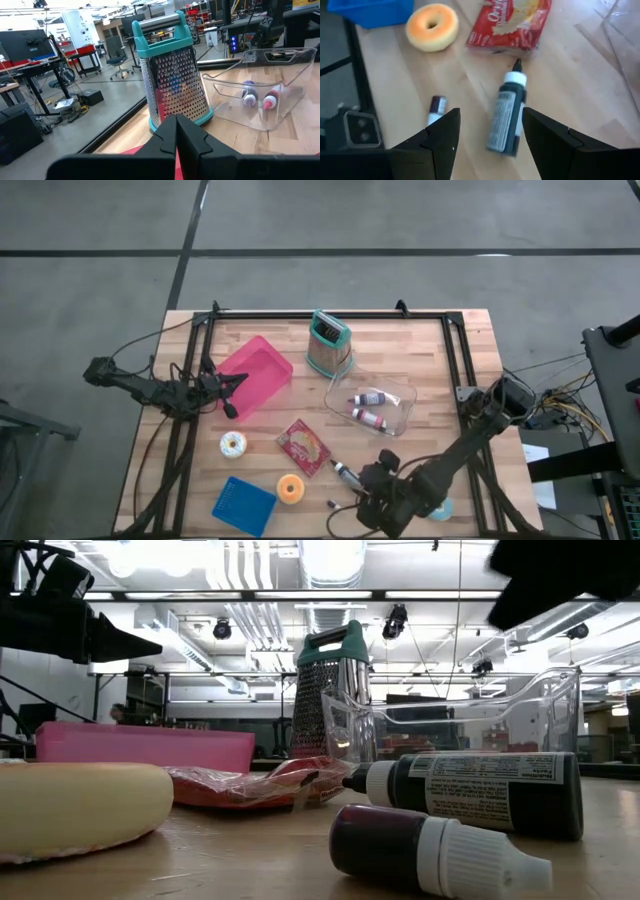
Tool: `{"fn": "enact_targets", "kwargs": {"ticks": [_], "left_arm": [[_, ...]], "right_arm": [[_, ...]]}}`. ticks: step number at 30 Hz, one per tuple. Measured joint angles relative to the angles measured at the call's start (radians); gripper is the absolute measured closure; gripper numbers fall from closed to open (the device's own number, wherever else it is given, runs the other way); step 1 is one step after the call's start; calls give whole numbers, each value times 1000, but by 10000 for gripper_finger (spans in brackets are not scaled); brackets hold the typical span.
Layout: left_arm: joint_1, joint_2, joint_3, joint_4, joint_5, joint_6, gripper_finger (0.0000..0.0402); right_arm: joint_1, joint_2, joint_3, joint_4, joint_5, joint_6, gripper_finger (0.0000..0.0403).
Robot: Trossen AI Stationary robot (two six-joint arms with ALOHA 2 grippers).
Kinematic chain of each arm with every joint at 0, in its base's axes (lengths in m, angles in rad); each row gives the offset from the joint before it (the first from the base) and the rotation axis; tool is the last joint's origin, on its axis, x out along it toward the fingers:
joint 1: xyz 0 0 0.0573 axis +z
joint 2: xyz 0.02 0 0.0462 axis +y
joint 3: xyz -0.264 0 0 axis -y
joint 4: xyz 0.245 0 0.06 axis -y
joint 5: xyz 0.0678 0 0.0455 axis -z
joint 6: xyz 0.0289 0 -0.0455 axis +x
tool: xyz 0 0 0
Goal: Pick & Place Food Item
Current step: Put the large black food coloring bottle into the transparent bin
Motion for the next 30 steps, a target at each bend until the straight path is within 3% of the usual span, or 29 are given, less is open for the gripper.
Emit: {"fn": "enact_targets", "kwargs": {"ticks": [5,13,26,30], "left_arm": [[0,0,0,0,0,0,396],[0,0,0,0,0,0,396],[0,0,0,0,0,0,396],[0,0,0,0,0,0,396]], "right_arm": [[-37,29,-3,4,-27,4,193],[-78,113,-2,43,-183,42,193],[-89,124,-4,43,-183,37,193],[-90,124,-14,45,-226,60,193]]}}
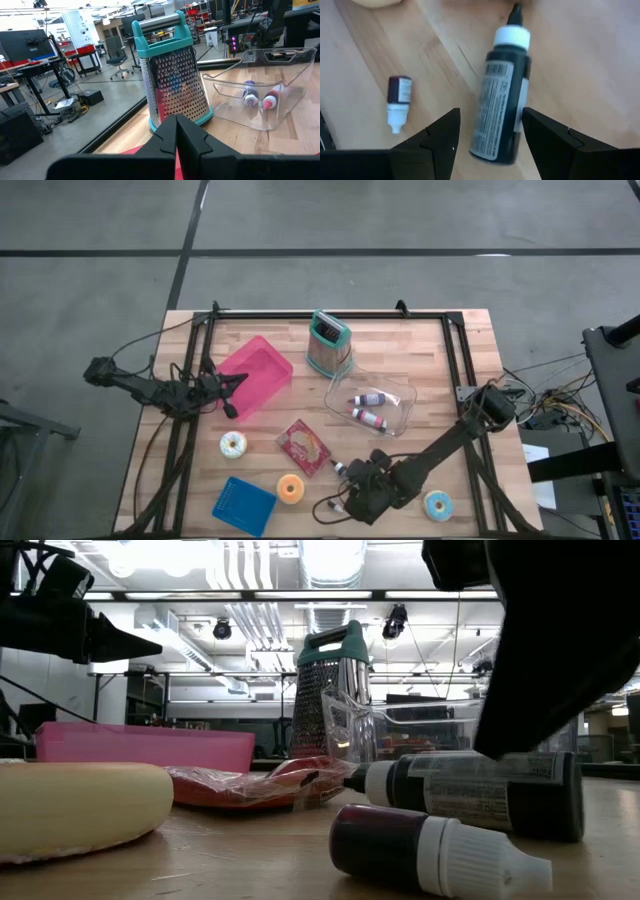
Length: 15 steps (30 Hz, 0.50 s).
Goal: Pick & Place Food Item
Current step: Put the large black food coloring bottle into the transparent bin
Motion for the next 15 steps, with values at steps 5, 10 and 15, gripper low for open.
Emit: {"fn": "enact_targets", "kwargs": {"ticks": [5,10,15], "left_arm": [[0,0,0,0,0,0,396],[0,0,0,0,0,0,396],[0,0,0,0,0,0,396]], "right_arm": [[-4,0,-11,0,-16,10,193],[-4,0,-42,33,-20,27,193],[-6,0,-78,79,-66,53,193]]}}
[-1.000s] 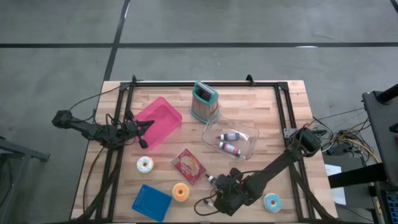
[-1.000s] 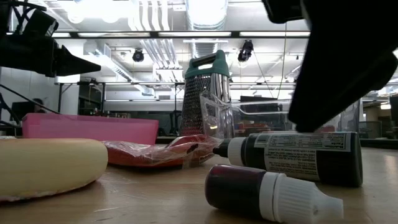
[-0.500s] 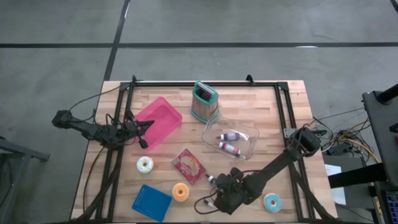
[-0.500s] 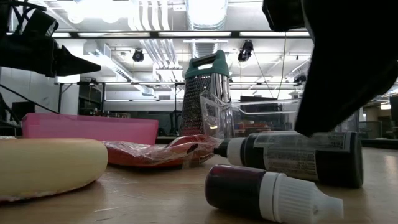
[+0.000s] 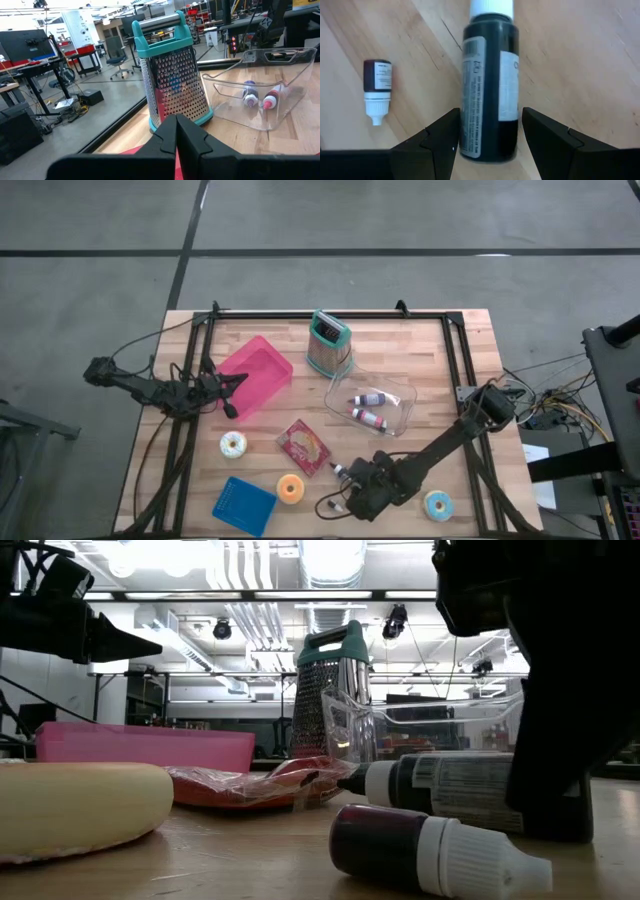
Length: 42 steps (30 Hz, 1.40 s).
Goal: Pick & Place Food Item
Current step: Put the large black food coloring bottle into the transparent bin
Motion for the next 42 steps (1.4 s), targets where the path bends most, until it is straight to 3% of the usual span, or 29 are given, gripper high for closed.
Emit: {"fn": "enact_targets", "kwargs": {"ticks": [10,22,42], "left_arm": [[0,0,0,0,0,0,396],[0,0,0,0,0,0,396],[0,0,0,0,0,0,396]], "right_arm": [[-3,0,-1,3,5,-4,200],[-2,-1,-1,-5,9,-26,273],[-1,-27,1,-14,38,-47,274]]}}
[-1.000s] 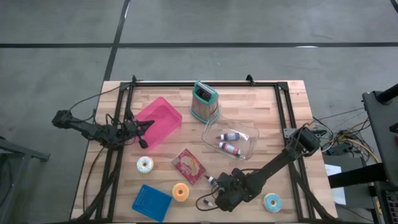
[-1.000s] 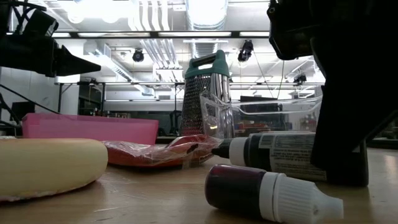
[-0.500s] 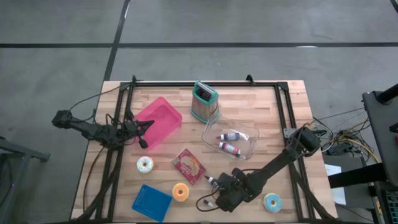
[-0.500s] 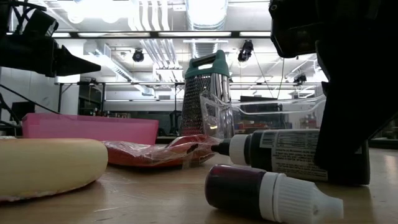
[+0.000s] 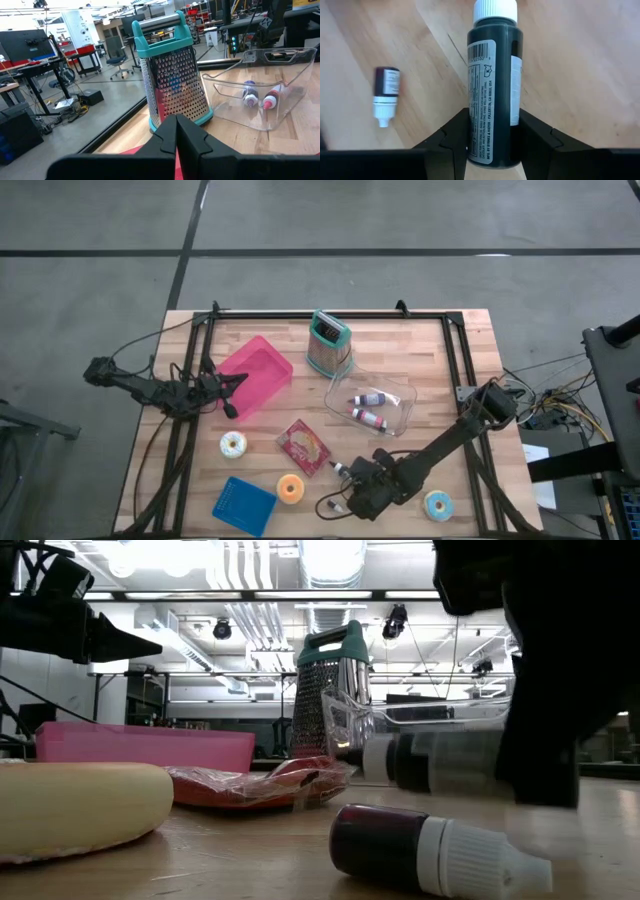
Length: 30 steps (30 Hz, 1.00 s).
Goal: Pick & Place Food Item
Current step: Put the large black food coloring bottle into the transparent bin
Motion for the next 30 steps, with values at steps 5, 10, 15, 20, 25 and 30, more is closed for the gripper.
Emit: {"fn": "enact_targets", "kwargs": {"ticks": [5,10,15,20,25,30], "left_arm": [[0,0,0,0,0,0,396],[0,0,0,0,0,0,396],[0,0,0,0,0,0,396],[0,0,0,0,0,0,396],[0,0,0,0,0,0,396],[0,0,0,0,0,0,396]], "right_arm": [[4,-22,2,-17,83,-6,273],[16,-69,3,-50,168,-5,273],[24,-137,4,-84,235,-16,273],[9,-224,4,-172,262,-32,273],[-15,-307,4,-257,322,-36,273],[-56,-387,4,-346,341,-61,273]]}}
